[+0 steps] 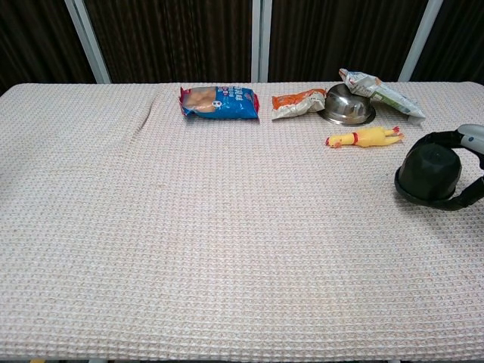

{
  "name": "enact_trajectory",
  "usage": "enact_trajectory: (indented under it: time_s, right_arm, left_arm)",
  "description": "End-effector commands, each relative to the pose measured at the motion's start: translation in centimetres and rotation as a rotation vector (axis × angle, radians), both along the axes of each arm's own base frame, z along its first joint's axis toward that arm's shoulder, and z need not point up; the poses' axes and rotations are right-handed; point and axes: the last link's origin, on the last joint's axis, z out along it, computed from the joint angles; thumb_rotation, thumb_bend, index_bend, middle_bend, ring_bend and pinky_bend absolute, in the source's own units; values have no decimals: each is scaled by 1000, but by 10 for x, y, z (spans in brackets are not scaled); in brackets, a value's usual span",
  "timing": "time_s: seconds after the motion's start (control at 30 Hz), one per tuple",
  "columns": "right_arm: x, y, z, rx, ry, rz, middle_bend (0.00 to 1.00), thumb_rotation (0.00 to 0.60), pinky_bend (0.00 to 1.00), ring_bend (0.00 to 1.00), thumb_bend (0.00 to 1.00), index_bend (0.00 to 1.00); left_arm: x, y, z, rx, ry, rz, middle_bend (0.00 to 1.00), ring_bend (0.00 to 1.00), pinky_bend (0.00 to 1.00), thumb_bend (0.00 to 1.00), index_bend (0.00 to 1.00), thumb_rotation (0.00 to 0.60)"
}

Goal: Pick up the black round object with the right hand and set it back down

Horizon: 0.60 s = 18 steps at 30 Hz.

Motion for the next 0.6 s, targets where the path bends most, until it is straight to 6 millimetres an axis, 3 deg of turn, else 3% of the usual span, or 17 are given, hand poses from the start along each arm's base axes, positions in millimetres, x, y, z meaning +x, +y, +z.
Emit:
enact_trajectory:
  time_s: [0.03,0.43,0.57,0.6]
  right_arm:
    - [0,-1,-4,-2,2,-1,466,600,0,126,245,415]
    - [-3,1,-8,24,33,-15,362,600,0,64,176,292]
    - [-2,3,-5,39,44,0,259,600,0,8,140,216]
    - [-2,3,-4,53,53,2,209,600,0,0,120,157]
  left_arm:
    - [0,0,2,6,1,-1,82,0,169,86,157,600]
    - [-5,-1,8,22,-1,16,83,0,168,85,157,600]
    - [-6,-1,9,29,-2,19,83,0,168,86,157,600]
    - [-7,-1,9,29,-1,19,83,0,168,85,157,600]
